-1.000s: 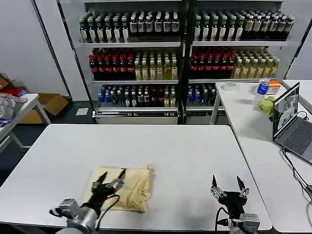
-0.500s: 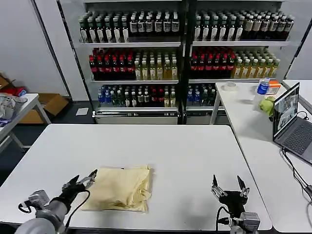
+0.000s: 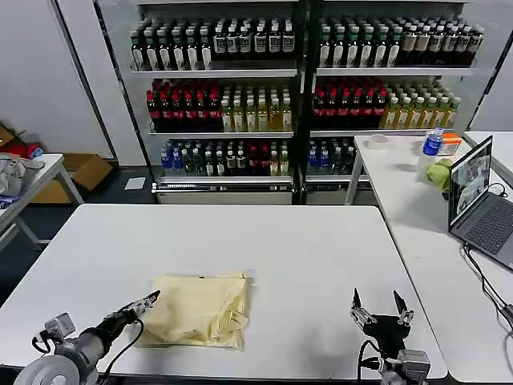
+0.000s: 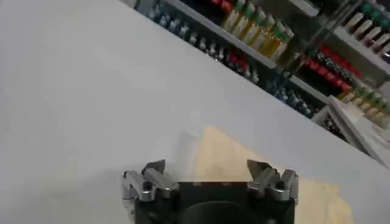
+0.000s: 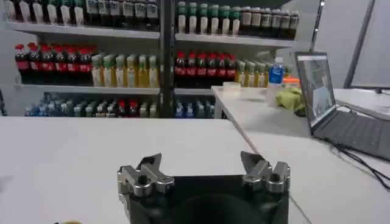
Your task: Fold and organize the clothes.
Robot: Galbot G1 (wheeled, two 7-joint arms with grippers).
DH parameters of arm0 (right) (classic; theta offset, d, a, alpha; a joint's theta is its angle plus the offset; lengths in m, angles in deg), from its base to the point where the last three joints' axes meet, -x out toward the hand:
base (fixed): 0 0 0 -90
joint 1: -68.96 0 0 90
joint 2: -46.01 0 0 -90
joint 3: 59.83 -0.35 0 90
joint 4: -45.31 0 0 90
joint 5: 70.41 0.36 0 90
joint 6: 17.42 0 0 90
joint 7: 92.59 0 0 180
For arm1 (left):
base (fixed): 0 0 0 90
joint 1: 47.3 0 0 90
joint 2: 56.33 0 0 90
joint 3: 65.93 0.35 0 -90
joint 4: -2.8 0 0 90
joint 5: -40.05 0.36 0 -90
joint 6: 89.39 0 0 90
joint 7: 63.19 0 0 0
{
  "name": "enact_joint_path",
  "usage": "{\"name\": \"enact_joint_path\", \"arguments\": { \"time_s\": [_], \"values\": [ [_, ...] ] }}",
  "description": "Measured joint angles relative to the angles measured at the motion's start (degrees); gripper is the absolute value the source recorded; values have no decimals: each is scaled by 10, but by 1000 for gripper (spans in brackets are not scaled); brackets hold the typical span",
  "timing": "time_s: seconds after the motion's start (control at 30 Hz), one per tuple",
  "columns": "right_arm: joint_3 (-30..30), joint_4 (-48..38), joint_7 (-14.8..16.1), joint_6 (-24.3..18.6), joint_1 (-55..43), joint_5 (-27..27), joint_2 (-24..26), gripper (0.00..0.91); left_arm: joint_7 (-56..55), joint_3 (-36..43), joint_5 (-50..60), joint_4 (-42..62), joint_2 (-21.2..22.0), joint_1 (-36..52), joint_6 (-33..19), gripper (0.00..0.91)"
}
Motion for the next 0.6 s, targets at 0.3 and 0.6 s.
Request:
{"name": "enact_joint_path", "arguments": {
  "time_s": [0.3,0.6],
  "values": [
    [-5,9,-1,0,8,-1,-2,907,28,22,-6,7,14,9,9,907],
    [-7,18,-1,0,19,-4,-5,907,44,31,-6,22,23,19,1,10]
  ]
}}
